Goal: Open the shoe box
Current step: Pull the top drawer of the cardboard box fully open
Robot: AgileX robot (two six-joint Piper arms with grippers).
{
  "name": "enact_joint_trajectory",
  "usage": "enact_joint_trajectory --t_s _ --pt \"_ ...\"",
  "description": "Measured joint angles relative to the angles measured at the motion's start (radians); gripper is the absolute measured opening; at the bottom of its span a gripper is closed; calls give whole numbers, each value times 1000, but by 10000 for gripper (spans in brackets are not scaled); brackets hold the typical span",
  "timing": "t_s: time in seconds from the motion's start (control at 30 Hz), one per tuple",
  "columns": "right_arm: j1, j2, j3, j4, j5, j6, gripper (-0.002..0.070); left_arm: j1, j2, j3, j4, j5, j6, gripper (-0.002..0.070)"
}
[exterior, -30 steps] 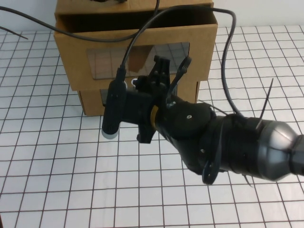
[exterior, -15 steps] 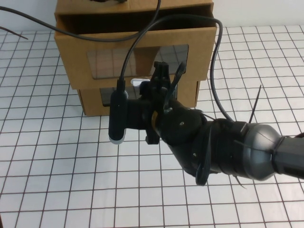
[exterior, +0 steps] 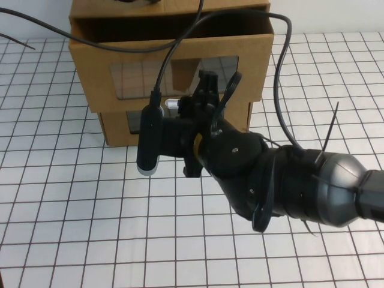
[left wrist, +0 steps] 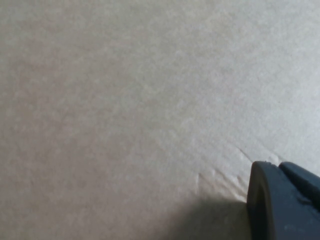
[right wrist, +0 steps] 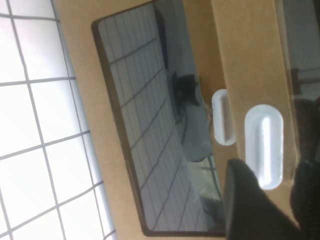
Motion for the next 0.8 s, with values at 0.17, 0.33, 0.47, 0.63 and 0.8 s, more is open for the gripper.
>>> enact_joint_trajectory --t_s 0.17,0.33,0.47,0.63,0.8 --pt "0 17 0 -27 -1 0 193 0 0 0 -2 0 0 -3" --pt "0 59 -35 -34 21 11 193 0 0 0 -2 1 0 -3" --pt "0 82 -71 -35 35 18 193 0 0 0 -2 1 2 -3" --pt "0 92 -85 -33 43 18 192 0 0 0 -3 1 4 -3" --pt "0 93 -87 -33 47 18 192 0 0 0 -3 1 6 -3"
